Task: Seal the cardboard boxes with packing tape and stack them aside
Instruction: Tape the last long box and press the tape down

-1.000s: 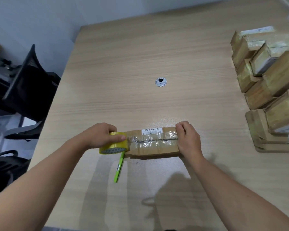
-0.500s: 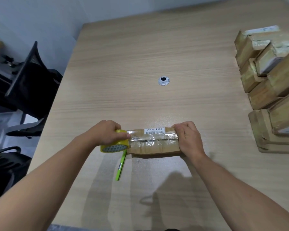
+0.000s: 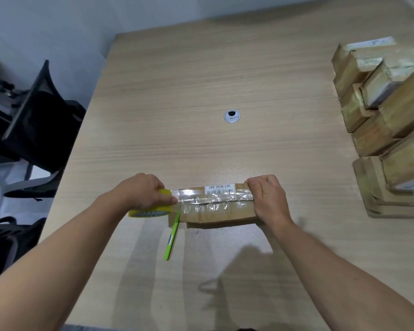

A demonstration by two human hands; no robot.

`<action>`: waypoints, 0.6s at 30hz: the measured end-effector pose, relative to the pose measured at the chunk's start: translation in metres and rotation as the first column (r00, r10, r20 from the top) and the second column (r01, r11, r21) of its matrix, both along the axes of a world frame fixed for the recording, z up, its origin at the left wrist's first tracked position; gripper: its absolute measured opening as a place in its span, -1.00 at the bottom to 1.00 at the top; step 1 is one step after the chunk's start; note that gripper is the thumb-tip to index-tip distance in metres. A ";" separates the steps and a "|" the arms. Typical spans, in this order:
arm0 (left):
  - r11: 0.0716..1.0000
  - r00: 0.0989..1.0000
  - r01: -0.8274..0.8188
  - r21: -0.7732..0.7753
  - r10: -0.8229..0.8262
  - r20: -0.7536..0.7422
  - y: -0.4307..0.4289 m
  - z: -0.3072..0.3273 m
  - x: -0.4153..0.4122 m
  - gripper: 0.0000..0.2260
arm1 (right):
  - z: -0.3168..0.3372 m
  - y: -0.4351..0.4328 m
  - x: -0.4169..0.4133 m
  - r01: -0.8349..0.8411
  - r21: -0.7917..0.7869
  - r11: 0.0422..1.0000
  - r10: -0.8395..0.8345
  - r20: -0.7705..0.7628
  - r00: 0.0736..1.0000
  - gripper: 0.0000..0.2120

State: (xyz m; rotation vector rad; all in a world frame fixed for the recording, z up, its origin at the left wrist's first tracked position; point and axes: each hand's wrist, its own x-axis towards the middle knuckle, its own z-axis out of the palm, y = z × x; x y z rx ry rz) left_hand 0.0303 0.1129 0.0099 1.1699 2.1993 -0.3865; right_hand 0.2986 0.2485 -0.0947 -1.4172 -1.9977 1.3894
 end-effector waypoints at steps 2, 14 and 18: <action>0.998 0.999 -0.009 -0.062 0.007 -0.034 0.000 -0.011 0.003 -0.55 | 0.000 0.000 0.001 -0.013 0.004 1.000 0.013 0.005 1.000 -0.71; 0.993 0.997 -0.080 -0.084 0.080 -0.007 0.001 -0.037 0.001 -0.50 | 0.000 0.002 0.002 -0.025 -0.010 1.000 0.025 0.013 1.000 -0.74; 0.994 0.989 -0.110 -0.026 0.113 0.098 -0.003 -0.038 0.006 -0.59 | 0.006 0.001 0.009 -0.037 0.038 0.999 0.037 0.003 0.999 -0.74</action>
